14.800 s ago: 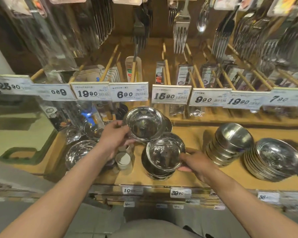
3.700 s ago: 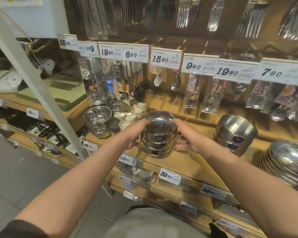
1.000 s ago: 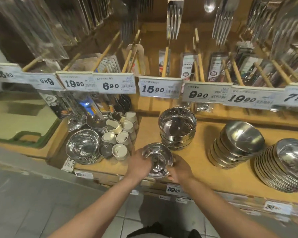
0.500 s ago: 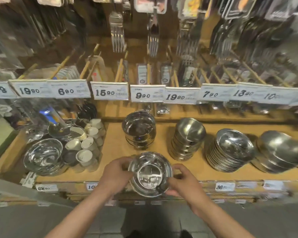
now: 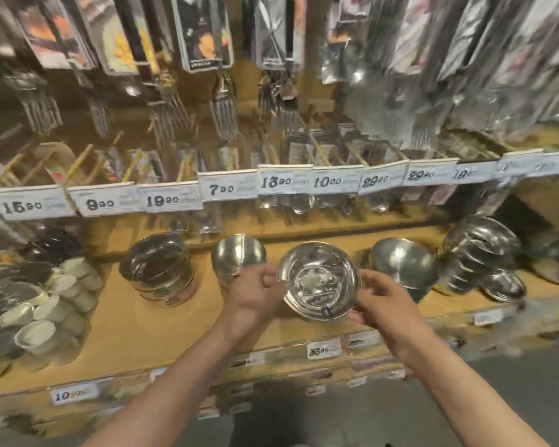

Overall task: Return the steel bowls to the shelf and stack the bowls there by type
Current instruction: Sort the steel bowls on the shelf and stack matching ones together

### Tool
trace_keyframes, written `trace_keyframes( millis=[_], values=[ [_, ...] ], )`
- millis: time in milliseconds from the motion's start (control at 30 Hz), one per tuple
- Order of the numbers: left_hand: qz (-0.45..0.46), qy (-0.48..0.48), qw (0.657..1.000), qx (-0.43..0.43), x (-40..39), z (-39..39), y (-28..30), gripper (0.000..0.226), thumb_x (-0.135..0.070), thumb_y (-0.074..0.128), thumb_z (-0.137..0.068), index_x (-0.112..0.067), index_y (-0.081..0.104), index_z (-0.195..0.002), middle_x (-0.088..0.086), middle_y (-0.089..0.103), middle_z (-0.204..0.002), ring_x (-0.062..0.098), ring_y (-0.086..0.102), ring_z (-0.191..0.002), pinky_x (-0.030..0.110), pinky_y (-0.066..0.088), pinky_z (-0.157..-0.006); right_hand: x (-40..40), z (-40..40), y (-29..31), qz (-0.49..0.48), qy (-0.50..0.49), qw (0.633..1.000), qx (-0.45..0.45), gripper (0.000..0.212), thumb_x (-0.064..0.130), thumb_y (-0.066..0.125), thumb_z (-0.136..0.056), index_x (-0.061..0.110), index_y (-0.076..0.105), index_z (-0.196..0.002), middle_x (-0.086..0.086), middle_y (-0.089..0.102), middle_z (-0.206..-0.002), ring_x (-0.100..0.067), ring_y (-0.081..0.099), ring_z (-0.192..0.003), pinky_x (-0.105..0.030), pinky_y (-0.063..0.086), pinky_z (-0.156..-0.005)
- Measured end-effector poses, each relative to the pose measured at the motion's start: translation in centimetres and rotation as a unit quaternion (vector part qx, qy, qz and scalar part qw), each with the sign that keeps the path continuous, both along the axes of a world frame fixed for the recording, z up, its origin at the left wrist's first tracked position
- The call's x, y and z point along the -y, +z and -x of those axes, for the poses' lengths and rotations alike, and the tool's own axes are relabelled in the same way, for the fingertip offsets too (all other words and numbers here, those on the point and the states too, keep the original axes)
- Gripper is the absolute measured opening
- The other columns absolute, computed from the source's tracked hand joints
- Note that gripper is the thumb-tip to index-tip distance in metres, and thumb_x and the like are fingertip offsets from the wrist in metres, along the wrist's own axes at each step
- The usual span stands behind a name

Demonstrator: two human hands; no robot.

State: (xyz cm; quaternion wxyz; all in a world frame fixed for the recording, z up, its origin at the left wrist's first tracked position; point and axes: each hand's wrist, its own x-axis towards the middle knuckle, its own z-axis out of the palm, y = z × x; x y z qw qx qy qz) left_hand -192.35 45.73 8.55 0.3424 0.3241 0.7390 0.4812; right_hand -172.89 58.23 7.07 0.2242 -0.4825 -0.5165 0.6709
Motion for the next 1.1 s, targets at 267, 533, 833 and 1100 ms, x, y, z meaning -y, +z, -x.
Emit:
trace_keyframes(
  millis=[267, 533, 833, 1100],
  values=[
    [0.087, 0.101, 0.99, -0.056, -8.3, -1.8, -1.5, 0.013, -0.009, 0.064, -0.087, -0.008, 0.076, -0.085, 0.012, 0.076, -0.085, 0.034, 0.068, -0.081, 0.046, 0.06, -0.076, -8.1, 1.2, -0.5, 0.007, 0.028, 1.0, 0.006, 0.035, -0.008, 0.067, -0.085, -0.001, 0.061, -0.119, -0.023, 0.073, -0.095, -0.029, 0.065, -0.072, -0.037, 0.055, -0.064],
    [0.12, 0.148, 0.973, -0.131, -10.3, -2.1, -2.5, 0.023, -0.021, 0.07, -0.087, -0.013, 0.075, -0.109, 0.004, 0.076, -0.101, 0.023, 0.069, -0.091, 0.037, 0.06, -0.081, -10.5, 2.1, -3.3, -0.03, 0.066, 0.994, 0.081, 0.019, -0.01, 0.072, -0.078, 0.005, 0.063, -0.072, -0.015, 0.064, -0.073, -0.02, 0.068, -0.065, -0.029, 0.056, -0.064],
    [0.134, 0.154, 0.957, -0.205, -10.2, -2.7, -3.5, 0.019, -0.004, 0.06, -0.09, -0.012, 0.073, -0.08, 0.002, 0.071, -0.076, 0.017, 0.058, -0.065, 0.022, 0.036, -0.048, -10.1, 1.9, -3.5, -0.116, 0.137, 0.973, 0.145, 0.016, -0.006, 0.073, -0.077, 0.006, 0.063, -0.073, -0.007, 0.062, -0.058, -0.016, 0.064, -0.06, -0.049, 0.058, -0.086],
    [0.134, 0.163, 0.956, -0.203, -9.6, -2.9, -4.3, 0.012, -0.011, 0.062, -0.094, -0.012, 0.072, -0.089, 0.004, 0.07, -0.08, 0.018, 0.057, -0.066, 0.018, 0.031, -0.046, -10.4, 2.5, -2.8, -0.166, 0.149, 0.959, 0.175, 0.017, -0.001, 0.069, -0.079, 0.011, 0.064, -0.067, 0.0, 0.063, -0.055, -0.014, 0.065, -0.061, -0.043, 0.059, -0.083]
  ],
)
